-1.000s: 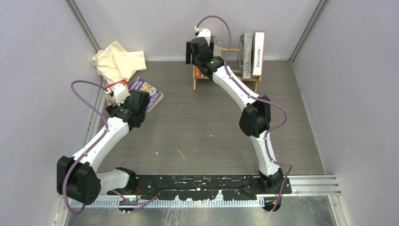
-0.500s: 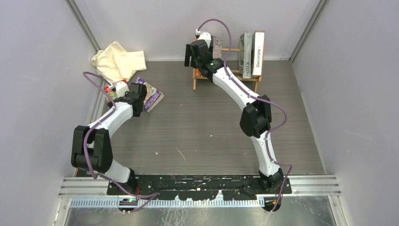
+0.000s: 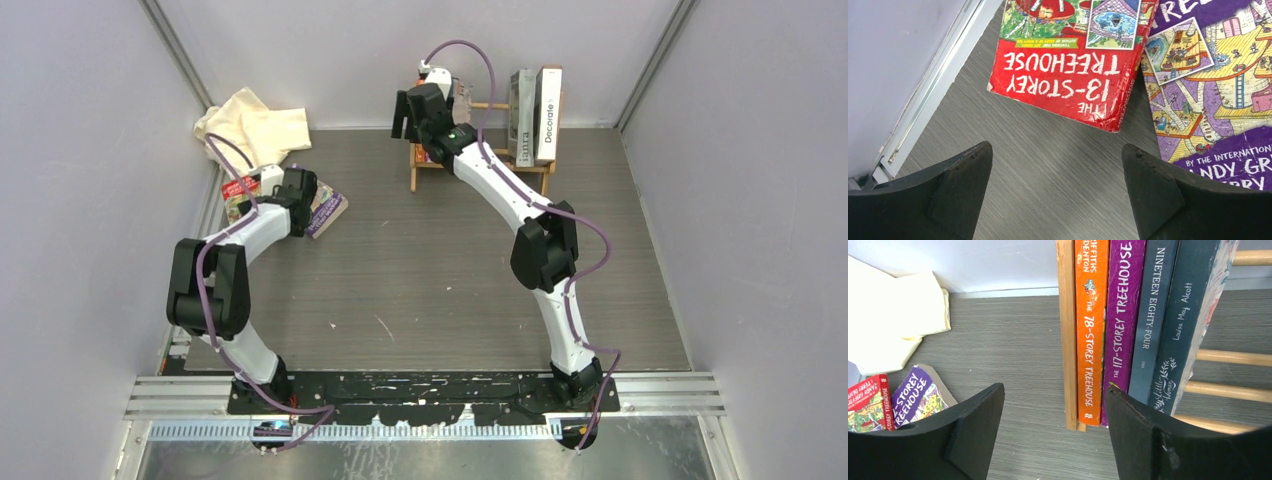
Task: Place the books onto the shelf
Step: Move the book to the center of the board.
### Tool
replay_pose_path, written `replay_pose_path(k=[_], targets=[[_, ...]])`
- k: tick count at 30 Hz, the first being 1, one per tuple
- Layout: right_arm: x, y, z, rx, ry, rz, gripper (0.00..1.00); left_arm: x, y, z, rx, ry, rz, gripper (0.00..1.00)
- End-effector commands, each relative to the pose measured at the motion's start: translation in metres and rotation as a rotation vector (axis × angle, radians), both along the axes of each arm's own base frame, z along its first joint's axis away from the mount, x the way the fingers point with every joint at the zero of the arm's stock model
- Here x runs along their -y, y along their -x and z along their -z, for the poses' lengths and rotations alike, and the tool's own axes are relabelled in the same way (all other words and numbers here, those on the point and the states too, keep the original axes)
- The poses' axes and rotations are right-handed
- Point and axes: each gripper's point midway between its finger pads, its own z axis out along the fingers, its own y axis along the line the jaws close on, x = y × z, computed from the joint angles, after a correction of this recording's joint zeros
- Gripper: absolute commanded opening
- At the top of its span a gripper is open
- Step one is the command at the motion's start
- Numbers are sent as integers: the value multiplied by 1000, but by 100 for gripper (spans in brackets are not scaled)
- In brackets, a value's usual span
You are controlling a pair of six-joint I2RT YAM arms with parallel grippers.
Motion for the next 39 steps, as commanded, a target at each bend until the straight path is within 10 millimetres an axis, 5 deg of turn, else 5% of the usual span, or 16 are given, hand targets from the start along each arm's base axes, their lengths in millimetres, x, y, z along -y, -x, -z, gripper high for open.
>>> replay_pose_path(k=[1, 8, 15, 28, 39], targets=[[2, 2, -51, 97, -93, 2, 78, -3, -20, -19, 52, -17, 13, 99], [-17, 17, -52, 66, -104, -68, 78, -16, -8, -49, 180, 105, -111, 99], [-50, 38, -49, 44, -82, -142, 78, -35, 8, -51, 301, 348, -270, 98], [-69, 54, -40, 10, -97, -218, 78, -39, 22, -48, 525, 605, -485, 98], [-148, 113, -24, -104, -201, -461, 78, -58, 48, -70, 639, 552, -579, 97]])
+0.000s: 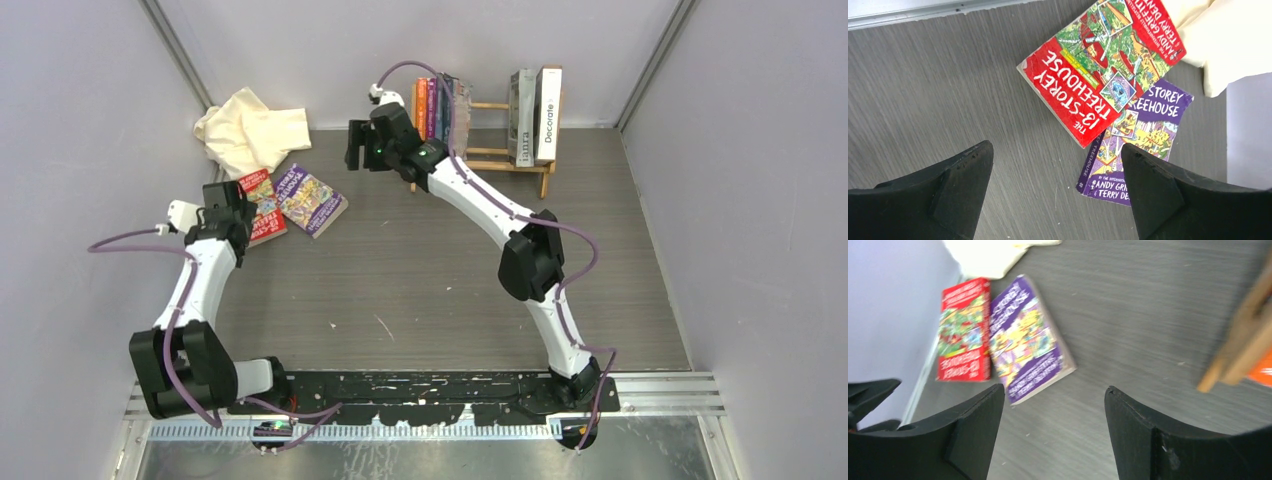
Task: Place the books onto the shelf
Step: Move the book to the center of the board.
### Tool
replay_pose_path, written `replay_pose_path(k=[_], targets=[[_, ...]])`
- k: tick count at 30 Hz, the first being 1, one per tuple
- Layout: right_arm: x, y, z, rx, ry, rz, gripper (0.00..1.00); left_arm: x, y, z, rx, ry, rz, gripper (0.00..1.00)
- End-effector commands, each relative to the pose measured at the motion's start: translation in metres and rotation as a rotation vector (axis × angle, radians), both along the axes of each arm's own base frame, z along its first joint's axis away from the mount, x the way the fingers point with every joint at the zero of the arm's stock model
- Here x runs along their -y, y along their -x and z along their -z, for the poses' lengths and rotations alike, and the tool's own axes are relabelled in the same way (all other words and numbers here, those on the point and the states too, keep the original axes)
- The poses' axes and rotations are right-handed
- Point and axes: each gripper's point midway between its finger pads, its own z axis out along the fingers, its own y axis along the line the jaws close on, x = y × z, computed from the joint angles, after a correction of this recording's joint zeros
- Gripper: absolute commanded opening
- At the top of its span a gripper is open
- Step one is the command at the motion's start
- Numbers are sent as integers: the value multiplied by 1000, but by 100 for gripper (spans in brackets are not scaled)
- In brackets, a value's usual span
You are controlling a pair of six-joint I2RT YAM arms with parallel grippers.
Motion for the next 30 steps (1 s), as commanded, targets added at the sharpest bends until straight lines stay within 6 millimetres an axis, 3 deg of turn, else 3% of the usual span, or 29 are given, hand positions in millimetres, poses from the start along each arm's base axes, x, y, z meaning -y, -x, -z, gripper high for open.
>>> replay_pose_path(k=[1, 6, 15, 25, 30], targets=[[-57, 45, -31, -12, -122, -173, 78, -17, 15, -18, 79, -35, -112, 97], [-100, 75, -10, -111, -191, -288, 78, -30, 31, -12, 93, -37, -210, 96], [-151, 103, 23, -251, -294, -416, 77, -54, 28, -4, 169, -19, -270, 95], [-177, 104, 43, -323, -388, -449, 76, -73, 11, -1, 210, -17, -205, 93], [-166, 96, 35, -269, -359, -419, 76, -72, -7, -8, 265, -46, -125, 94]])
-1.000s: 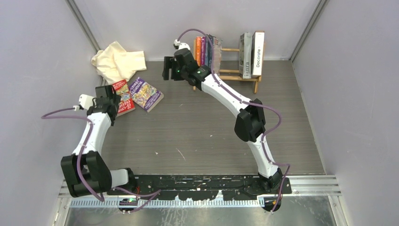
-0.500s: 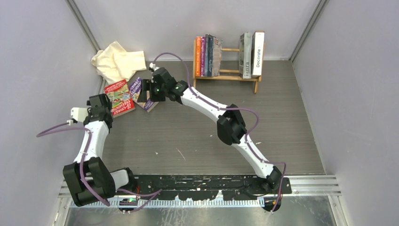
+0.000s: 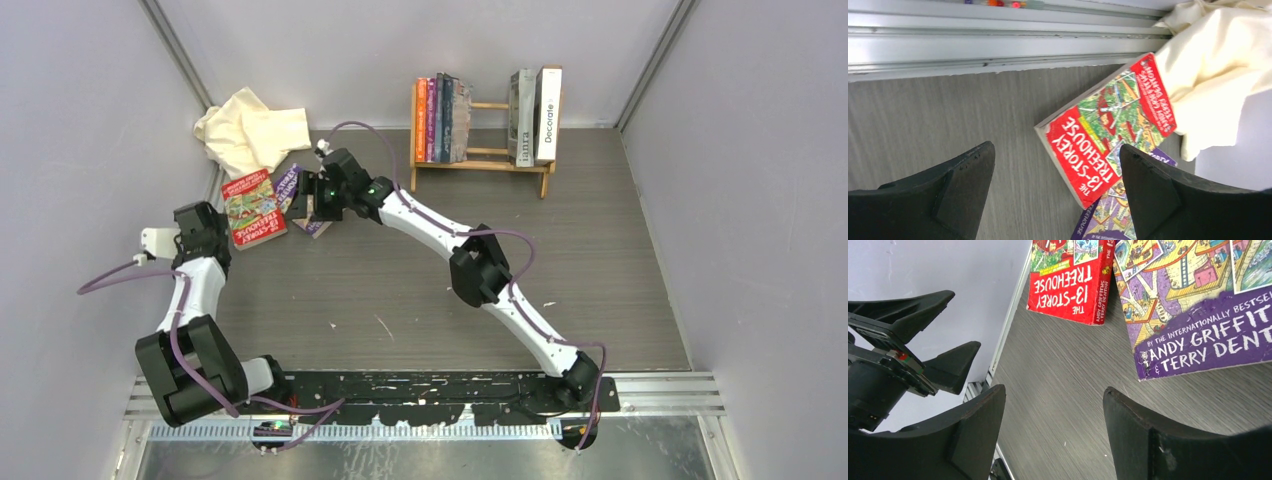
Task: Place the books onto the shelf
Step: Move the book to the center of the board.
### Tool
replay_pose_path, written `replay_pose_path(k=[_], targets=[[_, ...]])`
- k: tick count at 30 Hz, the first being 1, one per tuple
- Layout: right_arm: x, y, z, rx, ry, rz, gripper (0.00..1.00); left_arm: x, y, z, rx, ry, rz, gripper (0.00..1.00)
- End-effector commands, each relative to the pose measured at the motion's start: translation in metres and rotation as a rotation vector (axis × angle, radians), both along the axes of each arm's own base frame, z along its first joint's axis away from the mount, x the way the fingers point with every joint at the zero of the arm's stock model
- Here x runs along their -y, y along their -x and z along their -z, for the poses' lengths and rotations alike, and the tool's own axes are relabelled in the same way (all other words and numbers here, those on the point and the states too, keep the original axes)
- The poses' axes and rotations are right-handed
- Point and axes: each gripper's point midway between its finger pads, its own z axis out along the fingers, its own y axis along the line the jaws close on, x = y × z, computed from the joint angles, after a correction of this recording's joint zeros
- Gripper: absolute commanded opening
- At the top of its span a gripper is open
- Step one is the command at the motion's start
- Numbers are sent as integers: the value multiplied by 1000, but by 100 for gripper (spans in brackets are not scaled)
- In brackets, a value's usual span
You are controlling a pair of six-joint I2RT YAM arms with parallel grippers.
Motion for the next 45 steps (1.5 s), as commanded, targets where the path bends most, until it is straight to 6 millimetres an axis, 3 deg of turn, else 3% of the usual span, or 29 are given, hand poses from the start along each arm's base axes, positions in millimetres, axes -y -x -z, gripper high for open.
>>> replay_pose_path(k=[1, 6, 10, 13, 21, 26, 34, 40, 45], targets=[[4, -10, -60, 110, -93, 21, 76, -3, -32, -25, 126, -64, 95, 94], [36, -35, -52, 119, -57, 86, 76, 9, -42, -8, 212, 18, 113, 94], [53, -43, -44, 124, -39, 113, 76, 25, -45, 11, 226, 120, 136, 94], [54, -42, -43, 125, -36, 106, 76, 32, -46, 15, 248, 159, 140, 93], [45, -37, -49, 121, -57, 72, 77, 25, -43, 2, 251, 103, 126, 93], [42, -30, -55, 146, -61, 55, 77, 1, -31, -10, 253, 4, 15, 93], [38, -28, -68, 190, -78, 31, 76, -39, -32, -19, 285, -106, -149, 92], [32, -27, -70, 225, -73, 0, 76, -63, -65, -11, 349, -112, -129, 90], [31, -23, -68, 239, -63, -16, 76, -77, -109, -8, 440, -108, -30, 87]])
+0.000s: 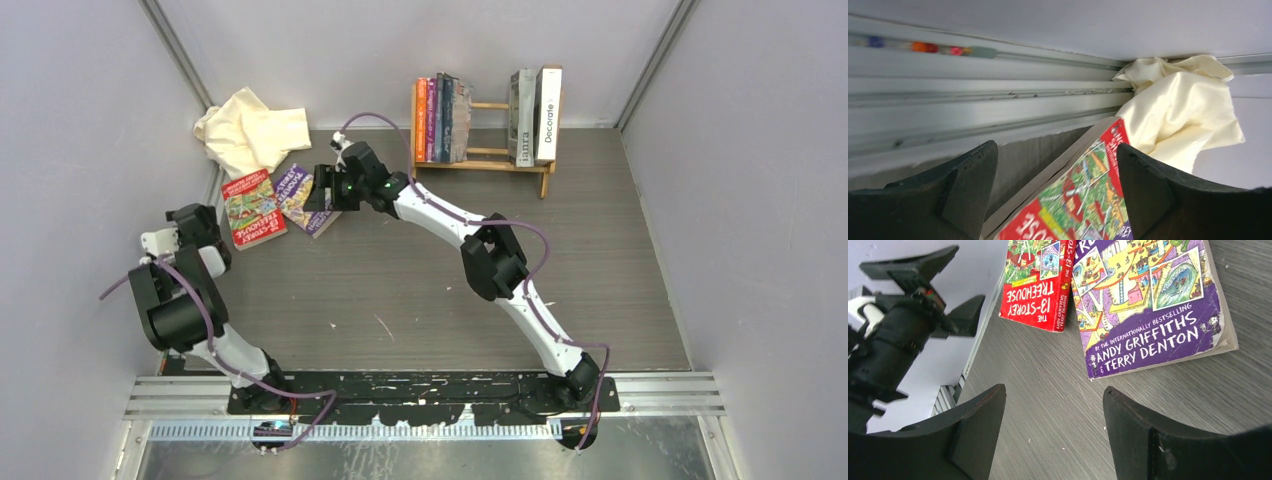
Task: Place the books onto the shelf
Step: Move the book to the center of the board.
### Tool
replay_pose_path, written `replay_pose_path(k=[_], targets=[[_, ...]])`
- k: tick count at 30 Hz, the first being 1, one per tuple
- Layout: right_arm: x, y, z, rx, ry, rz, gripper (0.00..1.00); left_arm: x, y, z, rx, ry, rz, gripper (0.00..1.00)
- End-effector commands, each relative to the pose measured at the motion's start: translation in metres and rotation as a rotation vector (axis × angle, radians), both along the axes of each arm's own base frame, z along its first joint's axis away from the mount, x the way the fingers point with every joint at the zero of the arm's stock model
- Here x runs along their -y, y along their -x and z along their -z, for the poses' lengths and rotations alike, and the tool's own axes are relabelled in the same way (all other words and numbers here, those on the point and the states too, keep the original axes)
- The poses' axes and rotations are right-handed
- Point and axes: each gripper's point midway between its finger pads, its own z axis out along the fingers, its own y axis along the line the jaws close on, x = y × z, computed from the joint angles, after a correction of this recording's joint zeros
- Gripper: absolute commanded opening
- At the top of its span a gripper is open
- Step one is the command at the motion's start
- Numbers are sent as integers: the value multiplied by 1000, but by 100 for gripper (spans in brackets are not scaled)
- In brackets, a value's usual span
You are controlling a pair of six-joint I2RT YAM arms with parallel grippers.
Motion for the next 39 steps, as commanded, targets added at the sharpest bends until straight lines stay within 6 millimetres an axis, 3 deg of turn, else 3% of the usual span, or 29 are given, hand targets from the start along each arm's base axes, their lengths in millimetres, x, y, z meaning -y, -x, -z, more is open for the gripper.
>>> replay_pose_path(k=[1, 7, 25, 39], targets=[[-6, 4, -68, 129, -88, -42, 75, -23, -57, -46, 234, -98, 87, 86], [-5, 4, -56, 124, -64, -43, 75, -21, -98, -45, 334, -78, 187, 79], [-11, -6, -51, 127, -63, -25, 75, -14, -122, -19, 343, 5, 258, 75], [-11, -12, -36, 110, -45, -15, 75, 9, -147, -8, 343, 26, 348, 73]])
